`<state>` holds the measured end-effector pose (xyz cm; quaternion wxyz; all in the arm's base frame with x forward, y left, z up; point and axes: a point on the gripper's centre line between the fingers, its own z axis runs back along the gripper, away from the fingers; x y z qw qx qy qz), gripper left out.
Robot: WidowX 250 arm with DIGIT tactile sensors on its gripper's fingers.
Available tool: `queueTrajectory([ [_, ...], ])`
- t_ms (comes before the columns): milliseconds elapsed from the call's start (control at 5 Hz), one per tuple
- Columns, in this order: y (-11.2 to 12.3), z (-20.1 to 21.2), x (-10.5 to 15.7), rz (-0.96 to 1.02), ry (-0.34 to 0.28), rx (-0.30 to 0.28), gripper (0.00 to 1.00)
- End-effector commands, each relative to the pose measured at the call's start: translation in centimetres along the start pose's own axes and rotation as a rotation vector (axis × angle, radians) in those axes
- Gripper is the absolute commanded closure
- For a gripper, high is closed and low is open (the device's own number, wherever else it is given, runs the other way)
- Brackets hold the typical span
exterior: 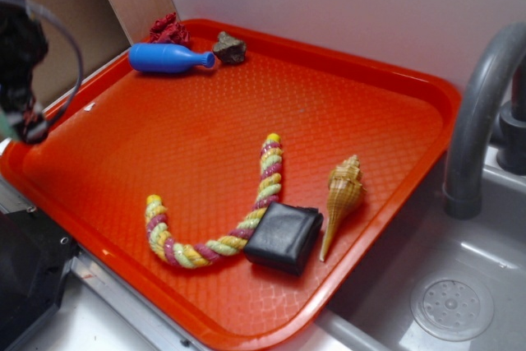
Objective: Grab the green ball.
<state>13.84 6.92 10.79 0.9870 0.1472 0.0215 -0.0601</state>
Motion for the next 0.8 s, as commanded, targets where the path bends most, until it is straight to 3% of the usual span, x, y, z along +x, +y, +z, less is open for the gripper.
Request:
queueTrajectory([
  [0,-0.8,7.7,2.7,0.072,-0.108,-0.051,1.0],
  [200,-1.7,12.3,3.9,0.152,-0.129,-0.125,1.0],
  [400,-0.8,14.3,4.5,0.217,-0.132,-0.212,1.0],
  [600,-0.4,12.5,5.4,0.239,-0.159,-0.131,1.0],
])
